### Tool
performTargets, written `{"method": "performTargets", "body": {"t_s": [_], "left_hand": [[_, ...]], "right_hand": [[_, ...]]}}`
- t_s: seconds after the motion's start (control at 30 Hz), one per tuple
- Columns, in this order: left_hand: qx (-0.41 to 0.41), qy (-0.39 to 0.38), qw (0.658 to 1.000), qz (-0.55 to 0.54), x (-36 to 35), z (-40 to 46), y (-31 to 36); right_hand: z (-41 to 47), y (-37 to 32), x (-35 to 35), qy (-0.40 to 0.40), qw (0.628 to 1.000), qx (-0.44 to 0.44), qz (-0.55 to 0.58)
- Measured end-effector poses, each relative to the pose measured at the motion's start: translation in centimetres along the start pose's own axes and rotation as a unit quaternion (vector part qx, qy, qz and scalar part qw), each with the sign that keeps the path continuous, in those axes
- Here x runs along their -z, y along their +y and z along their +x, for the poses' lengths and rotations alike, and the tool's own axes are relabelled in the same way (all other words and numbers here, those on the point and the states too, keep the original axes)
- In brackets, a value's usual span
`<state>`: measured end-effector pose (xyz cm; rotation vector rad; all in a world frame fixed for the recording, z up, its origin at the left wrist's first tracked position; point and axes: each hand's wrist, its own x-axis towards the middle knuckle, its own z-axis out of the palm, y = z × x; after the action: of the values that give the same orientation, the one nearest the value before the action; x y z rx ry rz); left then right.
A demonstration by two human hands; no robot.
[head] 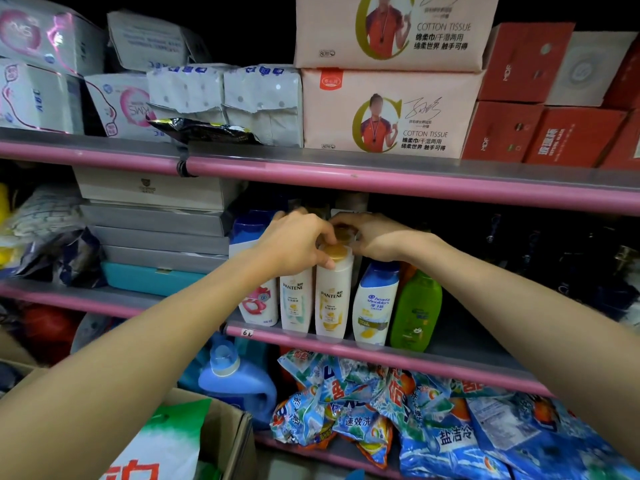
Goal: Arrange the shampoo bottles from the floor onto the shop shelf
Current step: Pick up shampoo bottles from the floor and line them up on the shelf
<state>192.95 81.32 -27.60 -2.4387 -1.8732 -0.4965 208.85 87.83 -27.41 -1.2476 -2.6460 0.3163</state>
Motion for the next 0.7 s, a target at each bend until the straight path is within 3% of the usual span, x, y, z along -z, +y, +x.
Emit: {"method": "performTargets", "body": {"t_s": [0.7], "left_hand": [[0.007,-0.004,1.000,0.007,-0.02,0.10,-0.04]], "right_hand": [[0.33,-0.43,0.19,0.017,0.999,-0.005,-0.034]]}}
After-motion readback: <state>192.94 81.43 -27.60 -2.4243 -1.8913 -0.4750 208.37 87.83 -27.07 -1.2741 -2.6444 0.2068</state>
